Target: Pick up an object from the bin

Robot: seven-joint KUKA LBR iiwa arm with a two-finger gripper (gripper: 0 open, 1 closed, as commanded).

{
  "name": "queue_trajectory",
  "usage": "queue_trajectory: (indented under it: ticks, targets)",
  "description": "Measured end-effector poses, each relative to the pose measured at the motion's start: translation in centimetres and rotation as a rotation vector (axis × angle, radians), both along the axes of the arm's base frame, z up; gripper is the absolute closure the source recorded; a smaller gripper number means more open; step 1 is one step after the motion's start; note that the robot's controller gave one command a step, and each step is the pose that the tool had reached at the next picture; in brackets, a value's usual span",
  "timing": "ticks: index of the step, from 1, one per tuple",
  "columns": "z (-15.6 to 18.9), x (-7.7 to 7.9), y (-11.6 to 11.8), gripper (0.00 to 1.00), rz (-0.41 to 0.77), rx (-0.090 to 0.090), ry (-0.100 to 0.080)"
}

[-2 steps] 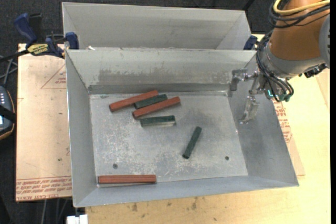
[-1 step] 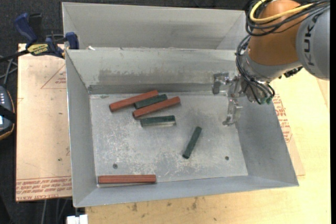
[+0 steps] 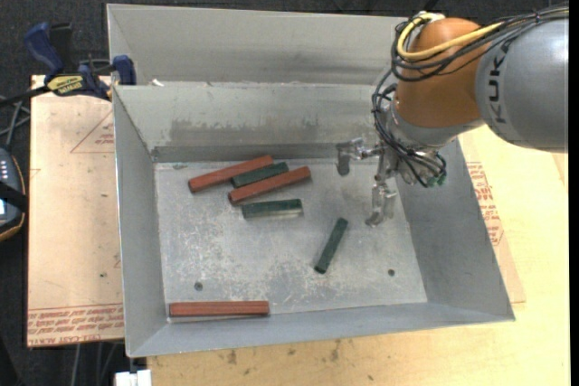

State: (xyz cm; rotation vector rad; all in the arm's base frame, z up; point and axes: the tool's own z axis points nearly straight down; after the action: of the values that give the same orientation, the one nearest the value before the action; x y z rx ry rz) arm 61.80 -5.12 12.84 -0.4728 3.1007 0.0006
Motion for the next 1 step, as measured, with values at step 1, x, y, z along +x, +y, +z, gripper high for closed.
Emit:
queue_trajectory:
  ticks: [1]
  targets:
    - [-2.76,-2.21,0.28,0.0,0.203,0.001,0.004]
